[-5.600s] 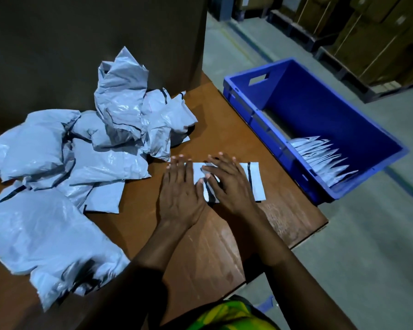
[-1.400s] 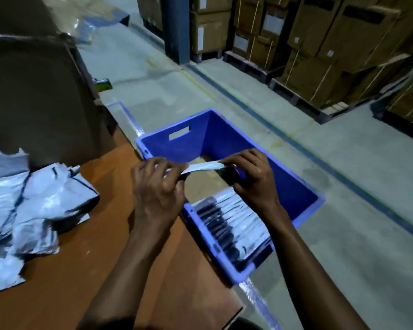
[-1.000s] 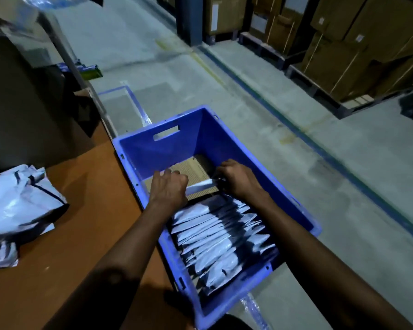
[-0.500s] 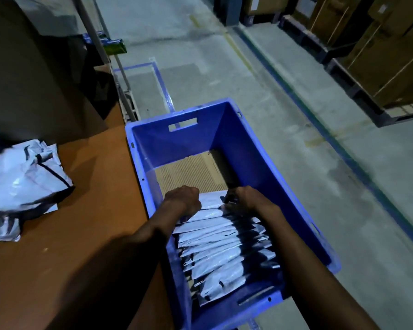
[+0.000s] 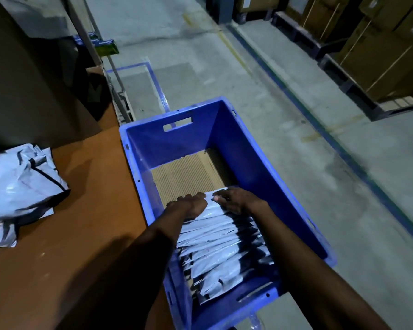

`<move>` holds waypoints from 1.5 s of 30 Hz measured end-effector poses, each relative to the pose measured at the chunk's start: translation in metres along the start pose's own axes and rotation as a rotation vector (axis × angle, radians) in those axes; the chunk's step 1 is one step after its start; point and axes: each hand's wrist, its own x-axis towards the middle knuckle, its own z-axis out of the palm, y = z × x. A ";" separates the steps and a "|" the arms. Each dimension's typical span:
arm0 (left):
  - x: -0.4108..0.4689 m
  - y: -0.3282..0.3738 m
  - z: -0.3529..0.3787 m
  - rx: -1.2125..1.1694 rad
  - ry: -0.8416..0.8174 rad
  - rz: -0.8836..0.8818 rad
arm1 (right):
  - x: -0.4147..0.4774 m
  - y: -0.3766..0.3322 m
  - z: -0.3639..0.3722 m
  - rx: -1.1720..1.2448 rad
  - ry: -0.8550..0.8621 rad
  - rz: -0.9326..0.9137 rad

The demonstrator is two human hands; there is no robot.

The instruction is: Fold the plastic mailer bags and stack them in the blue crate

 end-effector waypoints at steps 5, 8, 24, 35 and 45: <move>0.060 -0.017 0.021 -0.124 -0.078 0.020 | -0.003 -0.004 -0.009 -0.057 -0.013 0.006; 0.059 -0.016 0.021 -0.170 -0.084 0.022 | -0.001 -0.001 -0.004 -0.053 -0.024 -0.005; -0.012 0.005 -0.008 0.067 -0.006 0.169 | -0.003 -0.011 -0.008 -0.110 0.052 -0.014; -0.105 -0.006 -0.028 0.256 0.320 0.252 | -0.038 -0.021 -0.022 0.143 0.305 -0.060; -0.172 -0.080 -0.013 0.069 0.962 0.706 | -0.120 -0.096 0.016 0.400 0.729 -0.205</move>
